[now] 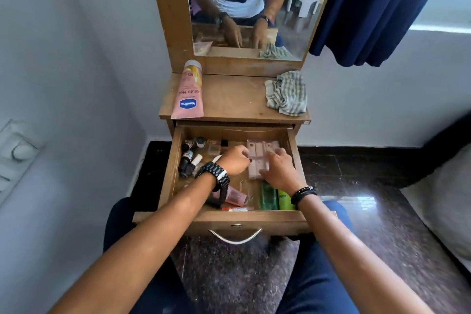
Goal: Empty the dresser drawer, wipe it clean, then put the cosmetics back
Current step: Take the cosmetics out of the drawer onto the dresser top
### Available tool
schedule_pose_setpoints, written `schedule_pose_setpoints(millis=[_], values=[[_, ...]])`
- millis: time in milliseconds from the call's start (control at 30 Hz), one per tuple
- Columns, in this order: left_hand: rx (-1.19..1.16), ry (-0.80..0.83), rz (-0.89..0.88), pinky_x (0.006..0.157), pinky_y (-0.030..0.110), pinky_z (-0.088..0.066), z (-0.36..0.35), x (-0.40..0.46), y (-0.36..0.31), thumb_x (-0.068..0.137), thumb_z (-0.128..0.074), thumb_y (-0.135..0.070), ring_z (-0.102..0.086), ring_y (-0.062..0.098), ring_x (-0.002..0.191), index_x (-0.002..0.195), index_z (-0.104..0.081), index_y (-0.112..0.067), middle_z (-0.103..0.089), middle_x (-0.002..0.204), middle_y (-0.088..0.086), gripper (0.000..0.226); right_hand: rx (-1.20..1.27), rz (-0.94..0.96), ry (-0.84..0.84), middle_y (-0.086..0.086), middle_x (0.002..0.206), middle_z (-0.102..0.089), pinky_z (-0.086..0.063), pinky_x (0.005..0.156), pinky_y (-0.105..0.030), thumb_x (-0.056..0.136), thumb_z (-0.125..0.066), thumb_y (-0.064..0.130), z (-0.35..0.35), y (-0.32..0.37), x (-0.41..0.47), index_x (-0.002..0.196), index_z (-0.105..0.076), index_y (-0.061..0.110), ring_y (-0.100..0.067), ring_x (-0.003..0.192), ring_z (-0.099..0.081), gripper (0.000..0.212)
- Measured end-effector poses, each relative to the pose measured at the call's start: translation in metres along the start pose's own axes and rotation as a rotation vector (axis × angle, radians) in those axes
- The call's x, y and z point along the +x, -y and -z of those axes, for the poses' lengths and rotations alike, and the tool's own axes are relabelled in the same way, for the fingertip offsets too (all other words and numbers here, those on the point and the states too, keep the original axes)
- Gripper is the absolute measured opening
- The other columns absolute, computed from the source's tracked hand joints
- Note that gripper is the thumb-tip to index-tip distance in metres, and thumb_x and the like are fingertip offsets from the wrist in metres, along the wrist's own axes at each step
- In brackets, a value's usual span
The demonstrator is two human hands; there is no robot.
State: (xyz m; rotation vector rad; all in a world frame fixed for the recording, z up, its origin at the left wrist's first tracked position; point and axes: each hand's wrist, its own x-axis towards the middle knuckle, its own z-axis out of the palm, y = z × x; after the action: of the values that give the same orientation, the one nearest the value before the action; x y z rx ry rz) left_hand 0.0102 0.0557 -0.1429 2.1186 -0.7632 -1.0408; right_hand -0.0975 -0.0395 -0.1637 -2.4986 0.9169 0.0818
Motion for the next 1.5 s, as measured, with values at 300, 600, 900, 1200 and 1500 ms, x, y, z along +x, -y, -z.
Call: schedule_pose_setpoints(millis=[300, 600, 900, 1200, 1500], values=[[0.148, -0.01, 0.111, 0.087, 0.041, -0.047, -0.025, 0.01, -0.011, 0.092, -0.038, -0.01, -0.055, 0.035, 0.11, 0.132, -0.036, 0.0, -0.052, 0.126, 0.023, 0.042, 0.001, -0.093, 0.125, -0.024, 0.137, -0.037, -0.041, 0.101, -0.04, 0.09, -0.059, 0.022, -0.007, 0.001, 0.01, 0.136, -0.035, 0.006, -0.041, 0.122, -0.046, 0.054], [-0.014, 0.007, 0.228, 0.08, 0.033, -0.044, -0.018, 0.011, 0.005, 0.093, -0.038, -0.013, -0.055, 0.031, 0.11, 0.147, -0.014, -0.008, -0.046, 0.134, 0.02, 0.059, -0.087, 0.062, 0.255, -0.022, 0.144, -0.035, -0.034, 0.109, -0.043, 0.087, -0.062, 0.041, -0.005, -0.001, 0.011, 0.15, -0.015, 0.015, -0.041, 0.132, -0.035, 0.083], [0.042, 0.011, 0.19, 0.094, 0.038, -0.043, -0.025, 0.013, 0.005, 0.095, -0.037, -0.015, -0.051, 0.031, 0.118, 0.143, -0.022, -0.005, -0.044, 0.137, 0.019, 0.051, -0.022, -0.084, 0.103, -0.024, 0.131, -0.043, -0.043, 0.098, -0.041, 0.093, -0.052, 0.023, 0.0, -0.005, 0.009, 0.13, -0.041, 0.003, -0.04, 0.117, -0.049, 0.044], [-0.153, 0.019, 0.224, 0.094, 0.041, -0.043, -0.029, 0.018, 0.005, 0.09, -0.043, -0.013, -0.051, 0.034, 0.113, 0.136, -0.037, -0.006, -0.052, 0.122, 0.02, 0.047, 0.041, -0.254, 0.058, -0.026, 0.136, -0.036, -0.036, 0.102, -0.045, 0.094, -0.046, 0.021, 0.001, 0.016, 0.023, 0.139, -0.031, 0.007, -0.046, 0.123, -0.039, 0.049], [-0.374, -0.064, 0.239, 0.091, 0.04, -0.043, -0.031, 0.019, 0.008, 0.088, -0.044, 0.002, -0.051, 0.029, 0.106, 0.123, -0.047, 0.002, -0.052, 0.123, 0.022, 0.035, 0.146, -0.305, 0.141, -0.026, 0.136, -0.044, -0.041, 0.104, -0.044, 0.087, -0.043, 0.011, 0.012, 0.014, 0.024, 0.132, -0.037, 0.001, -0.041, 0.124, -0.044, 0.047]])
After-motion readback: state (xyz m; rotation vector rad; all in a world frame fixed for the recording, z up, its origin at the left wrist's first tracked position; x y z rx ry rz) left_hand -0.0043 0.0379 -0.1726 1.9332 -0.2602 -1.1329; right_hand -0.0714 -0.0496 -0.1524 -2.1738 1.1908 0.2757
